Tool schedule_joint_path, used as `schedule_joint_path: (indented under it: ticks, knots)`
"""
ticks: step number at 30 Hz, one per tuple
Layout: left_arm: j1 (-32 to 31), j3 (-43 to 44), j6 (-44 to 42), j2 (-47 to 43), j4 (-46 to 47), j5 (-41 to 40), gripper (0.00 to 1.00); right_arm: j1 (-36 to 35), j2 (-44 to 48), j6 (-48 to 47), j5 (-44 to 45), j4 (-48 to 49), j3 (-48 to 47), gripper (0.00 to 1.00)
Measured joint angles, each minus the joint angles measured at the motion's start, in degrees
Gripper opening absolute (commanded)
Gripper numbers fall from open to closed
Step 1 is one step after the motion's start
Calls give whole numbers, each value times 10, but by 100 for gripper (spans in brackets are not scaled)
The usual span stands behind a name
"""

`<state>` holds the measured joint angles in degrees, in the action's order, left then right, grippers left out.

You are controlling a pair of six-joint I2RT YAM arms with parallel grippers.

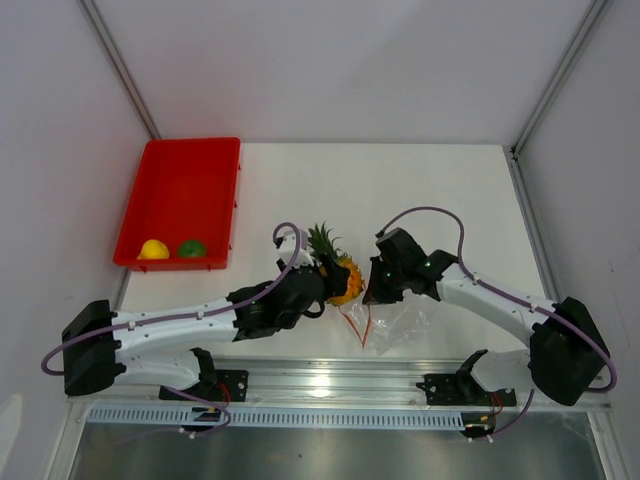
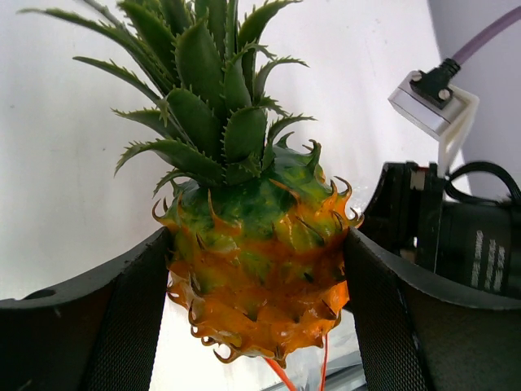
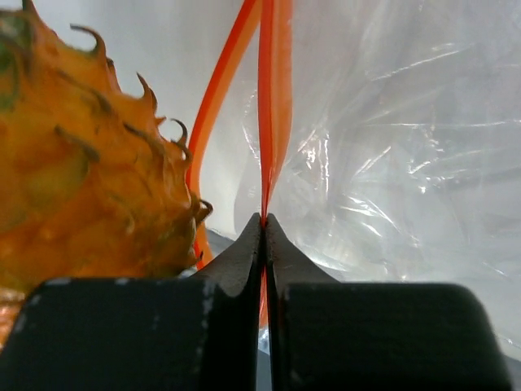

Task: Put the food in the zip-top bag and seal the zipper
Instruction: Place the fake fruit in the zipper food storage bag.

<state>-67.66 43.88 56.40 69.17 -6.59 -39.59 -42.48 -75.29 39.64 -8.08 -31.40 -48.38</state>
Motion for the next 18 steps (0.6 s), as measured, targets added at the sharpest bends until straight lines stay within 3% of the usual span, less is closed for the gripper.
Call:
schedule_joint_path:
  ticks: [10,18]
  knots:
    - [0,-93,-71,-93,174,23,1,37,41,102,-83,45,0,0]
    - [2,-137,-130,-81,323,37,0,91,90,188,-141,87,38,0]
